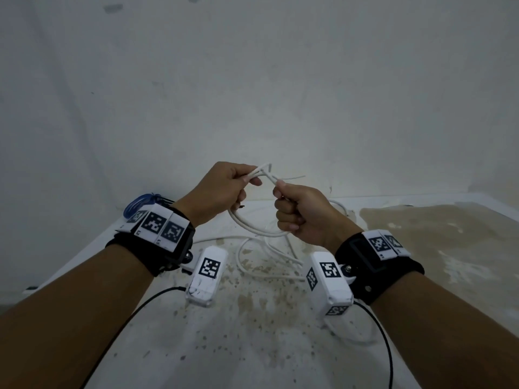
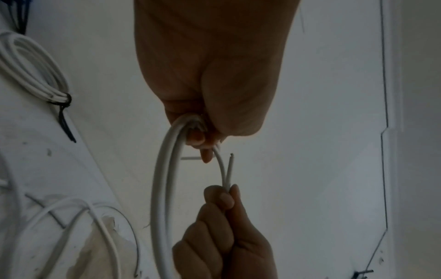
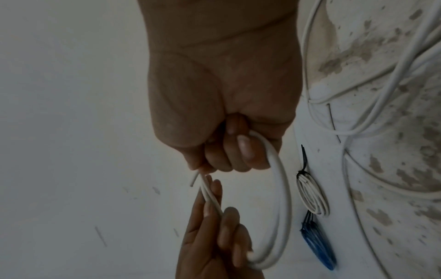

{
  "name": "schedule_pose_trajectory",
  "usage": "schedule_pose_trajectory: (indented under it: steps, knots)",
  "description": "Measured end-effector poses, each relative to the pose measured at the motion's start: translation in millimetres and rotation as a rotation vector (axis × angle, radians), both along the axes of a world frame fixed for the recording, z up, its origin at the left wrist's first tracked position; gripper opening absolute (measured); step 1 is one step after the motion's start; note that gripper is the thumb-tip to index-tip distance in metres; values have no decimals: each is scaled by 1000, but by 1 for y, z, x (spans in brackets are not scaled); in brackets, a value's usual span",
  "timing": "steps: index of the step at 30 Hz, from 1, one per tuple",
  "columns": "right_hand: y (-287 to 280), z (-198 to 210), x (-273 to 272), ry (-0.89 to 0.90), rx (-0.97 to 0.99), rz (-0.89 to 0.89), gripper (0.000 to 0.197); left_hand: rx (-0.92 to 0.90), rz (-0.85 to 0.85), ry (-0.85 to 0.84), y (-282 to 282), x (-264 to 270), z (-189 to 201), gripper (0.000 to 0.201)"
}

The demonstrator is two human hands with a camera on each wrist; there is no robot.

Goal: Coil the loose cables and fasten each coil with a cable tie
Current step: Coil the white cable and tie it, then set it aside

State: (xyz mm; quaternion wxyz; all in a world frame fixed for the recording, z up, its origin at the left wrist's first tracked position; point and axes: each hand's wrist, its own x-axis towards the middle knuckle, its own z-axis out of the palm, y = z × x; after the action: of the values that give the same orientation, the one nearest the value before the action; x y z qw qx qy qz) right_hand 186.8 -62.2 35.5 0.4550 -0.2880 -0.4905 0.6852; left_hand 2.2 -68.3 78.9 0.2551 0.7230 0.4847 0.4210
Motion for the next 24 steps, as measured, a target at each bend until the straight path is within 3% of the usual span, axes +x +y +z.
schedule_pose_trajectory:
  steps: [4, 8, 14, 18, 24]
  knots:
    - [3, 3, 0, 48, 3, -57, 31, 31, 21, 66, -3, -1, 7, 30]
    - [4, 1, 0, -14, 26, -14, 34, -65, -72, 110, -7, -1, 15, 22]
    - [5, -3, 3, -115, 48, -1, 34, -58, -142, 210, -5, 1, 19, 30]
    - [7, -3, -1, -127, 75, -37, 35, -60, -119, 77, -3, 7, 12, 24]
    - [7, -2, -7, -166, 138, -48, 35, 170, 87, 7, 12, 12, -7, 23]
